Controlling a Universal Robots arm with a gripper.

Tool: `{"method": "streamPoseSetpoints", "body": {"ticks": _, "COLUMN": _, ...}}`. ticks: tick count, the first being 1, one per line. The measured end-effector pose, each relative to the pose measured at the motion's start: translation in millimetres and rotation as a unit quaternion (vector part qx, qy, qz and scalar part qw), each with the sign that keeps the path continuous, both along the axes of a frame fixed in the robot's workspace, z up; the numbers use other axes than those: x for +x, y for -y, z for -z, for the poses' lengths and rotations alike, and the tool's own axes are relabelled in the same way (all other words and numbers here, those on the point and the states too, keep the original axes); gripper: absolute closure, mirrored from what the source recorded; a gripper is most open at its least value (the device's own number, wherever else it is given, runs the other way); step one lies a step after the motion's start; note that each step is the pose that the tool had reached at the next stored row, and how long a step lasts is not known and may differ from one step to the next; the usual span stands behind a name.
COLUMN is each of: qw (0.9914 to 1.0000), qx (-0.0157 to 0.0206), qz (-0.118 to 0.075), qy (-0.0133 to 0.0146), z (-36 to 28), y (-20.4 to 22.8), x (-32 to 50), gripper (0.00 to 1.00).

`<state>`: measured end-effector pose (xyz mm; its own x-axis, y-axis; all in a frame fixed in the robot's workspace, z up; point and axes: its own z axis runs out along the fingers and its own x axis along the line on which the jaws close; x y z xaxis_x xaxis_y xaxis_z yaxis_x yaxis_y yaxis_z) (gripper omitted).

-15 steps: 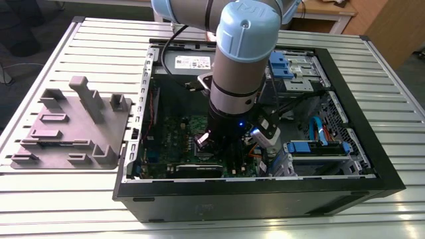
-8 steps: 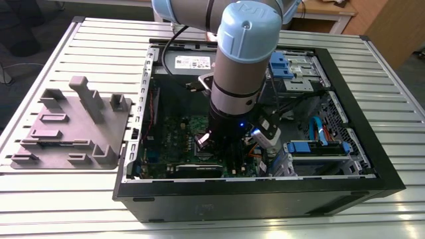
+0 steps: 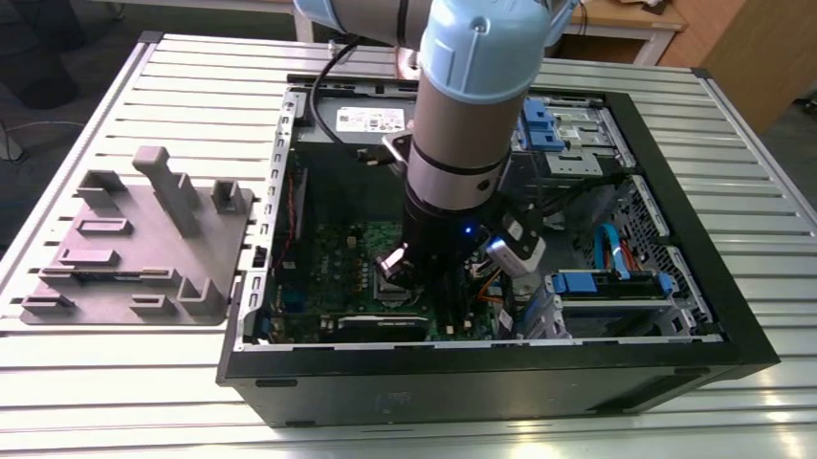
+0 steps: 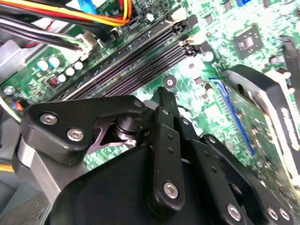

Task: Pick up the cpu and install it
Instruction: 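Install the first cpu locking lever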

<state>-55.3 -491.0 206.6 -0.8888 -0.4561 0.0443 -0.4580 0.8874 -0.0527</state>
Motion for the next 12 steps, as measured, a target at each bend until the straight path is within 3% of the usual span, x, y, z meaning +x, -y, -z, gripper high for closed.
{"method": "streamPoseSetpoints", "body": {"ticks": 3, "qw": 1.00000, "qx": 0.0000, "qz": 0.000, "qy": 0.0000, "z": -7.6, "y": 0.0, "x": 0.0, "gripper": 0.90}}
{"method": "streamPoseSetpoints", "body": {"ticks": 9, "qw": 1.00000, "qx": 0.0000, "qz": 0.000, "qy": 0.0000, "z": -8.0, "y": -0.1, "x": -0.6, "gripper": 0.90}}
{"method": "streamPoseSetpoints", "body": {"ticks": 12, "qw": 1.00000, "qx": -0.0001, "qz": 0.000, "qy": 0.0000, "z": -8.0, "y": -1.4, "x": -7.6, "gripper": 0.90}}
